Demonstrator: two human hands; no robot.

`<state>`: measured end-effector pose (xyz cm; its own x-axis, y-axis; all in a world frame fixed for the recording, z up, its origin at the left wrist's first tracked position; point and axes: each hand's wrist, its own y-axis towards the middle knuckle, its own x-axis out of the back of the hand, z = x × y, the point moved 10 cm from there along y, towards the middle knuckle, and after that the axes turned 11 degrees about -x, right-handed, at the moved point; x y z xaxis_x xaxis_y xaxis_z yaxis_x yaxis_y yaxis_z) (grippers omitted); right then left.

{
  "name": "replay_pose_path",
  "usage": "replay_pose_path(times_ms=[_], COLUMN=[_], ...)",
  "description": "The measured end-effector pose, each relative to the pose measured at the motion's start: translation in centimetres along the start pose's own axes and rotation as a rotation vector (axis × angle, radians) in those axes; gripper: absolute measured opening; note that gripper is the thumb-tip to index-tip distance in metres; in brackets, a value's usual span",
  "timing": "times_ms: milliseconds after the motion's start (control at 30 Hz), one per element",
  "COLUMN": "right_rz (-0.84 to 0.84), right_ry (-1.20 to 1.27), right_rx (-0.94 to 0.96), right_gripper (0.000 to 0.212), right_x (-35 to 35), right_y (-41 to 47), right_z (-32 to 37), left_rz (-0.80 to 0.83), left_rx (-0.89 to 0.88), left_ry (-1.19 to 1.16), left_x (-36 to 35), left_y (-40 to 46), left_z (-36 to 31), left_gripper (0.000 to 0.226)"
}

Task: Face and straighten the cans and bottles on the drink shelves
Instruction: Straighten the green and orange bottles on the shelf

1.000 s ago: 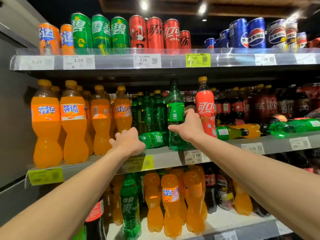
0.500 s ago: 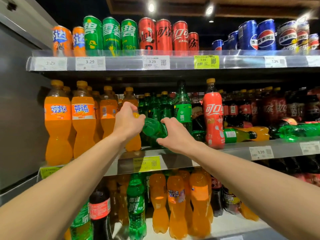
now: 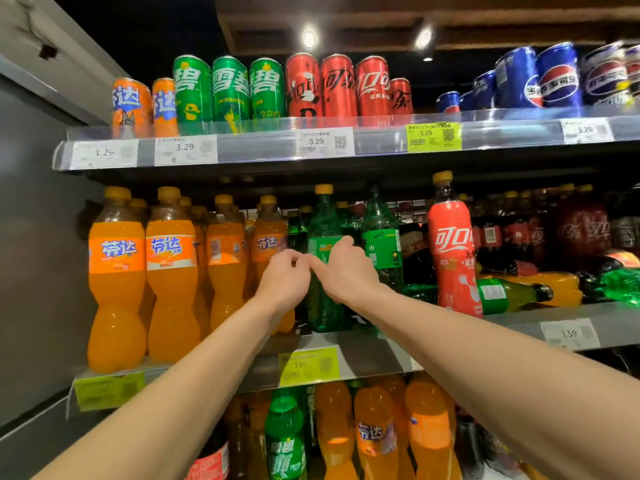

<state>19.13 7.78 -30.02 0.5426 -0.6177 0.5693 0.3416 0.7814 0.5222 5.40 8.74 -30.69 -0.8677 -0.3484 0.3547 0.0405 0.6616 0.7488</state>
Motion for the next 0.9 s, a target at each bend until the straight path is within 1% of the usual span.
replay_pose_path(times_ms=[67, 200, 267, 400, 500, 633, 800, 900], right_rz=[-0.001, 0.026, 0.034, 0.052, 0.015, -0.023, -0.113, -0.129], right_ry=[-0.009, -0.033, -0.027, -0.060, -0.073, -0.034, -0.032, -0.023], right_rx=[0.001, -0.003, 0.007, 0.089, 0.138, 0.165, 0.146, 0.110], right_gripper=[0.057, 0.052, 0.046, 0.034, 0.029, 0.022, 0.031, 0.028], right_x=[-0.4, -1.5, -1.5, -0.6, 1.5, 6.0, 13.3, 16.7], right_y=[0.0, -0.2, -0.3, -1.2, -2.1, -3.0, -3.9, -3.5], right_z=[0.1, -0.4, -0.4, 0.4, 0.7, -0.6, -4.6, -7.8], left_rz=[-0.008, -0.010, -0.014, -0.072, -0.035, 0.017, 0.076, 0.117], left_rx=[0.018, 0.037, 0.045, 0.022, -0.016, -0.050, -0.088, -0.096], left_ry=[-0.018, -0.001, -0.027, -0.040, -0.051, -0.139, -0.221, -0.274], left_x=[-1.0, -1.4, -1.4, -0.6, -1.3, -3.4, -7.8, -11.4], left_y=[-0.2, -0.4, -0.5, -1.0, -1.3, -2.0, -3.2, -3.6], left_z=[1.0, 2.1, 2.3, 1.3, -1.0, -5.5, -12.1, -15.2], left_gripper=[0.034, 0.033, 0.029, 0.015, 0.017, 0.018, 0.019, 0.018])
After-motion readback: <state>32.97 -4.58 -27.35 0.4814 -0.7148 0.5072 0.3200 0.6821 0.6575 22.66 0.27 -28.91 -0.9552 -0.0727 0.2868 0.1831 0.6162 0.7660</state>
